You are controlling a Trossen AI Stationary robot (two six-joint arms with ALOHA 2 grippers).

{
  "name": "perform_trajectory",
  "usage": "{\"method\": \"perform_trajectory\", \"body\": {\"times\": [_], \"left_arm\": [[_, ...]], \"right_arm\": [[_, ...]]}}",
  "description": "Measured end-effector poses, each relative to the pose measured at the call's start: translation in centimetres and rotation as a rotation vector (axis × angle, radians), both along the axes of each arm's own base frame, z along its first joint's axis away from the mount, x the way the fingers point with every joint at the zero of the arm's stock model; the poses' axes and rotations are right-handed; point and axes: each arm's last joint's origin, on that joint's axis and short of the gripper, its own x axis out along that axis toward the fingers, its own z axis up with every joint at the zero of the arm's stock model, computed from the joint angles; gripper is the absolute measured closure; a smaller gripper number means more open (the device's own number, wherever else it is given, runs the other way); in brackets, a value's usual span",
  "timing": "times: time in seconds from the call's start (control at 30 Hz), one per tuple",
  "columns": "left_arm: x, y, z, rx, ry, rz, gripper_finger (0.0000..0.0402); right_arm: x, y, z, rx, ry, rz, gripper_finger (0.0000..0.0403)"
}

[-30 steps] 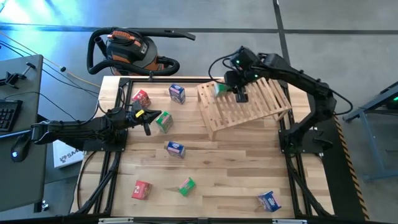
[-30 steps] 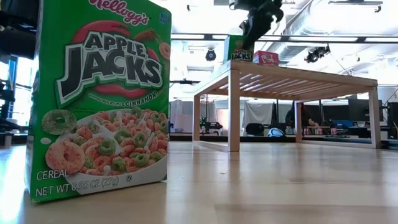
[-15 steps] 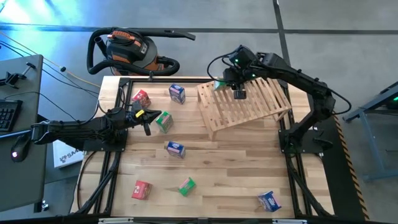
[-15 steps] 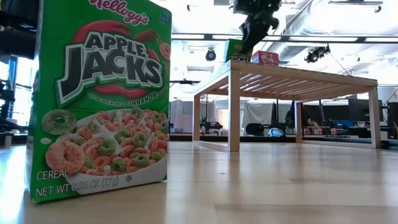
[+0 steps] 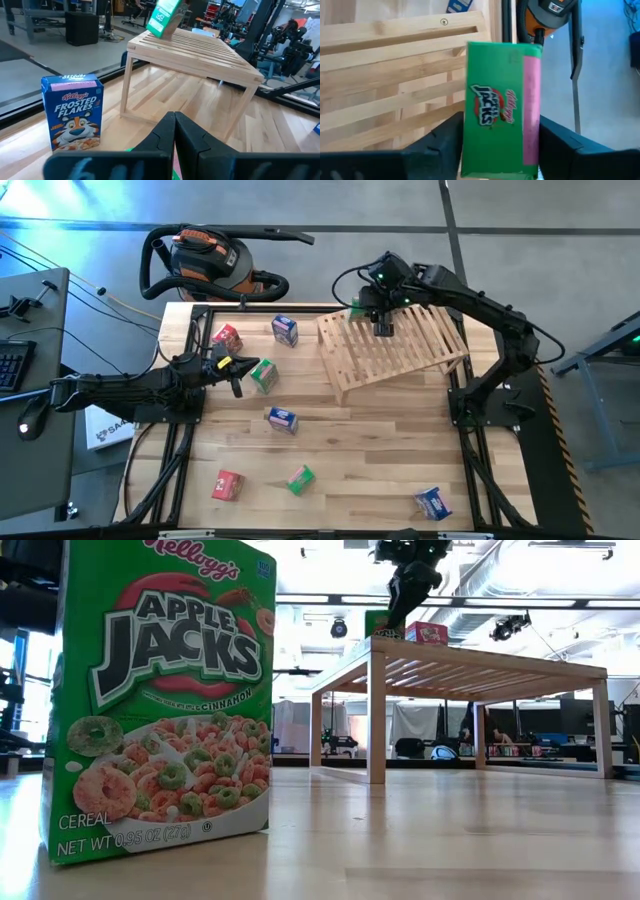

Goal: Stack cereal on shelf
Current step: Put the bottom right green cereal box on the shelf

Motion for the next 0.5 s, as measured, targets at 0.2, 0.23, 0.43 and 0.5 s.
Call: {"method": "perform_trajectory", "body": {"times": [0.2,0.23,0.43,0.5], "left_arm": [[0.1,-0.1,1.3,-0.011,-0.096,-0.037,0.0401],[0.2,-0.1,1.8,-0.008,-0.108,-0.037,0.0401],[1.1,0.1,4.6,0.044,-0.103,-0.044,0.0401],[1.9,0.2,5.3,0.072,-0.076,-0.049,0.0401]], "right_arm": [[0.2,-0.2,0.2,-0.027,-0.018,-0.022,0.019],[0.2,-0.2,0.2,-0.037,-0.021,-0.028,0.019],[0.2,-0.3,1.1,-0.065,-0.055,-0.034,0.019],[0.2,-0.2,1.7,-0.072,-0.075,-0.033,0.019]]}}
